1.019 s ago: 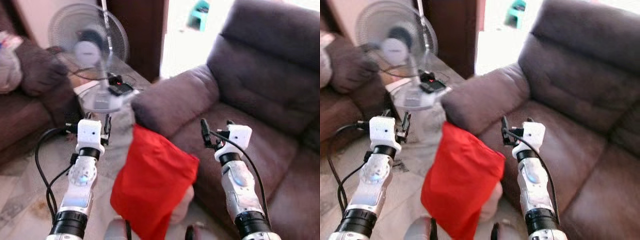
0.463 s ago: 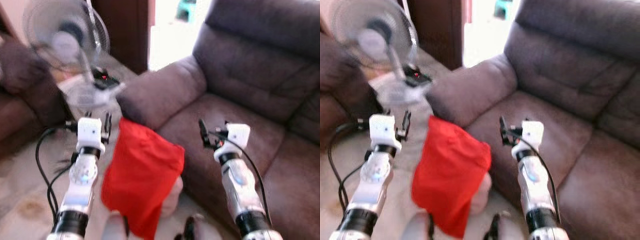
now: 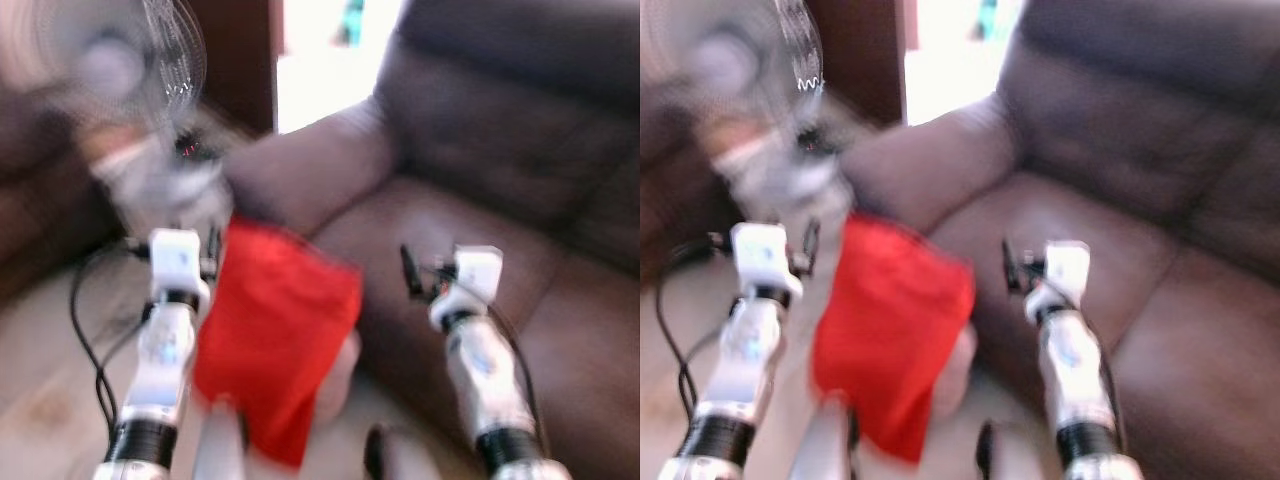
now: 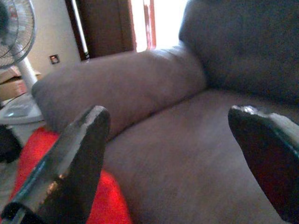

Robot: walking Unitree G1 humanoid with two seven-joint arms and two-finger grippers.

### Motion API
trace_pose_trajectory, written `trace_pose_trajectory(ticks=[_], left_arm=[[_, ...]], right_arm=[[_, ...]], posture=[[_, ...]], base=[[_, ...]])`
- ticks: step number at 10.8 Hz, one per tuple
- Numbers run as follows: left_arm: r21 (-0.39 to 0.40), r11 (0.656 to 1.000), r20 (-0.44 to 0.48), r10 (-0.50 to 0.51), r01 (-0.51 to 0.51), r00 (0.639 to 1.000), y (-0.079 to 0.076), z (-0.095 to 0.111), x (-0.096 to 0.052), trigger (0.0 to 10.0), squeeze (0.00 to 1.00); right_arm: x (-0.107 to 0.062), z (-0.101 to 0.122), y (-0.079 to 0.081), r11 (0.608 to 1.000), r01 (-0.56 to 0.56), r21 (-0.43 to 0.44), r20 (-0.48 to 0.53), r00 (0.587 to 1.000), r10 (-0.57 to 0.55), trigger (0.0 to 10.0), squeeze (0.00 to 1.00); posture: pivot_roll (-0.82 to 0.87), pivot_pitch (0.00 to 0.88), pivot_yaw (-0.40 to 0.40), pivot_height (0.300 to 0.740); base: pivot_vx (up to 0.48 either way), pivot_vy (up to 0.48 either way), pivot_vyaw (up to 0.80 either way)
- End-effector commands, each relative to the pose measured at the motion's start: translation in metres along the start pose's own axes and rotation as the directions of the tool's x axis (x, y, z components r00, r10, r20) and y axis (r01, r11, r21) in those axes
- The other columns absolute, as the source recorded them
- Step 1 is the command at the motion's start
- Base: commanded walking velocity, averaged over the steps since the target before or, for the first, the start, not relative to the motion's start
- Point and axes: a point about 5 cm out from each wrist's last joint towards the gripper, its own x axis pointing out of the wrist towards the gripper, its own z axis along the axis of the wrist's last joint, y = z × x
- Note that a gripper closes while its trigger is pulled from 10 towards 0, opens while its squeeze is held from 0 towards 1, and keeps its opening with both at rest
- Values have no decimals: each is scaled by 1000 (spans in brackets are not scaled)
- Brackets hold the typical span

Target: Move the pillow to the sofa from floor

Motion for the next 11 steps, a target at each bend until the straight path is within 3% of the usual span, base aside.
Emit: trace_pose_trajectory(ticks=[1, 5, 9, 11], left_arm=[[-2, 1000, -4, -4, 4, 1000, -1, 1, 2, 10000, 0], [-28, 1000, -17, 8, -8, 1000, -1, 0, 2, 10000, 0], [-56, 998, -25, 15, -16, 1000, 1, 0, 2, 10000, 0], [-59, 998, -28, 10, -11, 1000, 0, 0, 3, 10000, 0]], right_arm=[[-3, -6, 2, 1000, -6, 2, -28, 1000, 6, 10000, 0], [-3, -5, 6, 999, -47, -20, -29, 999, 46, 10000, 0], [-3, -4, 11, 997, -80, -14, -25, 997, 79, 10000, 0], [-4, -6, 11, 997, -73, 6, -34, 997, 73, 10000, 0]], posture=[[48, 69, -63, 604], [46, 69, -64, 604], [48, 72, -64, 604], [46, 72, -63, 604]], base=[[0, 0, 0], [0, 0, 0], [0, 0, 800], [0, 0, 259]])
